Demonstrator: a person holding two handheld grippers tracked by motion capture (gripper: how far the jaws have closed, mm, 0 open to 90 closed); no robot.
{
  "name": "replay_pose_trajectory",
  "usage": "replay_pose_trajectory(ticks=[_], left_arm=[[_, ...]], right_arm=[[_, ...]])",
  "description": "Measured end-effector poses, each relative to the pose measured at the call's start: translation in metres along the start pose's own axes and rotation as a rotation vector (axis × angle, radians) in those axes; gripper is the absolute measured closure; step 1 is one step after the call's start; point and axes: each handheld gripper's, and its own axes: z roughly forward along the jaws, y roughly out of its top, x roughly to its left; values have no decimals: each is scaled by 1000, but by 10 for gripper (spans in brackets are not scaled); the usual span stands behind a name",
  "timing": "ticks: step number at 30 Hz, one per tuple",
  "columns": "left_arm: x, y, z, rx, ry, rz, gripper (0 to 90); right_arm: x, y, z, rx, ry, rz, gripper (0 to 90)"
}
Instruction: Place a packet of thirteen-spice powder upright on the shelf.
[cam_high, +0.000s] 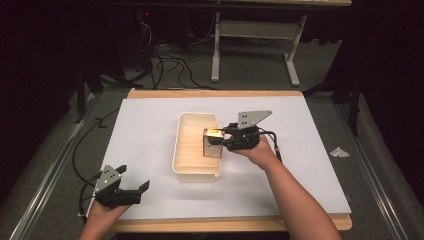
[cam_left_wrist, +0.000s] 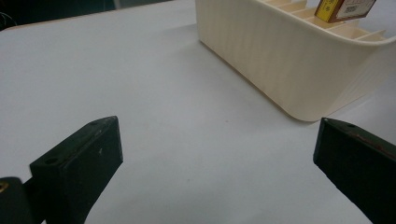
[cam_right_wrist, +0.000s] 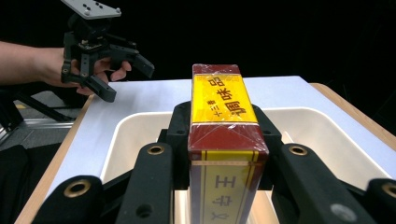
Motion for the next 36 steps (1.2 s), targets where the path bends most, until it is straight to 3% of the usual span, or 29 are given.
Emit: replay_pose_trajectory(ticks=[4, 10, 24, 36], left_arm=[[0, 0, 0, 1, 1, 4, 18], [1, 0, 1, 1, 1, -4, 18], [0, -1, 1, 6, -1, 4, 19], [1, 0, 0, 2, 0, 3, 20]], right_arm=[[0, 1, 3, -3, 1, -9, 690], [5, 0, 9, 39, 10, -23, 689], [7, -1, 27, 38, 17, -40, 686], [9, -6, 41, 74, 17, -27, 676]])
